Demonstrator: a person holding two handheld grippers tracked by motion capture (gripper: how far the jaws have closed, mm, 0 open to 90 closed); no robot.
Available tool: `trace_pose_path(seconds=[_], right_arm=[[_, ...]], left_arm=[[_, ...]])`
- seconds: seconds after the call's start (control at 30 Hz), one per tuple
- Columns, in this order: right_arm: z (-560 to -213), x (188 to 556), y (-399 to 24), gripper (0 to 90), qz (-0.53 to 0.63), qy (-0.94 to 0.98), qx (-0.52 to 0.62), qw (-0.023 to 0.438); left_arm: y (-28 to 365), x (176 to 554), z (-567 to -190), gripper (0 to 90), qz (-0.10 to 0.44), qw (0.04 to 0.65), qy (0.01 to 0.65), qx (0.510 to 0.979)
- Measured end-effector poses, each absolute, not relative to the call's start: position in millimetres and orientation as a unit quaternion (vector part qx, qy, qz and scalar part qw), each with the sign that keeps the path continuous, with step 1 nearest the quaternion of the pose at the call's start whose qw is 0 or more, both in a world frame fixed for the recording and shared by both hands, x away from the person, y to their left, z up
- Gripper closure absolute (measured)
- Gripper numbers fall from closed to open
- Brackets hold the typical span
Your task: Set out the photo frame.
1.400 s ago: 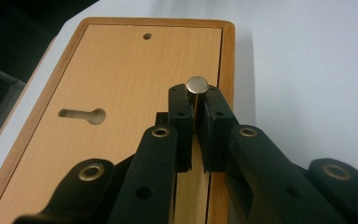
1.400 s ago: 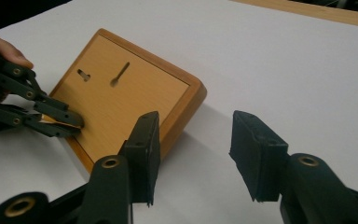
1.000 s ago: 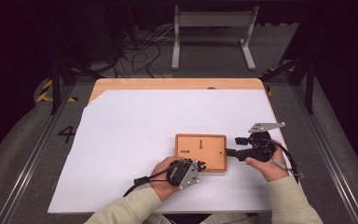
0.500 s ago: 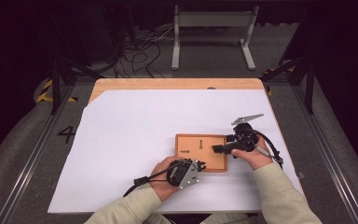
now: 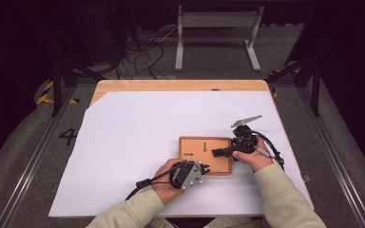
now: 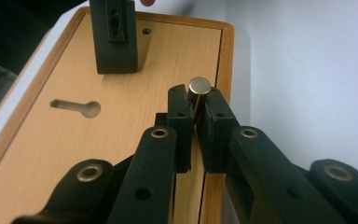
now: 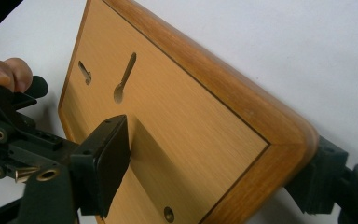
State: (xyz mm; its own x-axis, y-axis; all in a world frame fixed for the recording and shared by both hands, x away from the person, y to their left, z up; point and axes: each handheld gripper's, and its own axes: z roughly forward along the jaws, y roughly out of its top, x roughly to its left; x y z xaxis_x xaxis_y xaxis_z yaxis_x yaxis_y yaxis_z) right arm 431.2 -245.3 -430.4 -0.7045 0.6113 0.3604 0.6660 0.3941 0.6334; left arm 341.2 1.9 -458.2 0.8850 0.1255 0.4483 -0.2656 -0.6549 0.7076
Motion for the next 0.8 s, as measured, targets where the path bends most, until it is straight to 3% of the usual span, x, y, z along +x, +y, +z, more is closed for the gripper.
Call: trace_pose_path(seconds=[0.03,0.07,0.13,0.33,0.4,0.8], right_arm=[[-430,431,-246,24.5,-0.395,-0.836,-0.381,0.033],[-428,429,-246,25.0,-0.395,-0.838,-0.376,0.028],[-427,428,-246,25.4,-0.395,-0.838,-0.375,0.026],[-420,421,-246,29.0,-0.394,-0.846,-0.359,0.007],[-417,418,-246,30.3,-0.394,-0.848,-0.353,-0.001],[-398,388,-249,41.9,-0.396,-0.869,-0.291,-0.061]], left_arm=[[3,342,-457,81.0,0.218,0.417,-0.032,0.882],[7,344,-455,72.9,0.191,0.419,-0.019,0.888],[10,343,-454,66.7,0.184,0.420,-0.015,0.888],[38,346,-436,53.2,0.126,0.466,0.023,0.875],[51,347,-428,52.2,0.109,0.488,0.031,0.865],[112,355,-419,48.3,0.120,0.526,0.103,0.835]])
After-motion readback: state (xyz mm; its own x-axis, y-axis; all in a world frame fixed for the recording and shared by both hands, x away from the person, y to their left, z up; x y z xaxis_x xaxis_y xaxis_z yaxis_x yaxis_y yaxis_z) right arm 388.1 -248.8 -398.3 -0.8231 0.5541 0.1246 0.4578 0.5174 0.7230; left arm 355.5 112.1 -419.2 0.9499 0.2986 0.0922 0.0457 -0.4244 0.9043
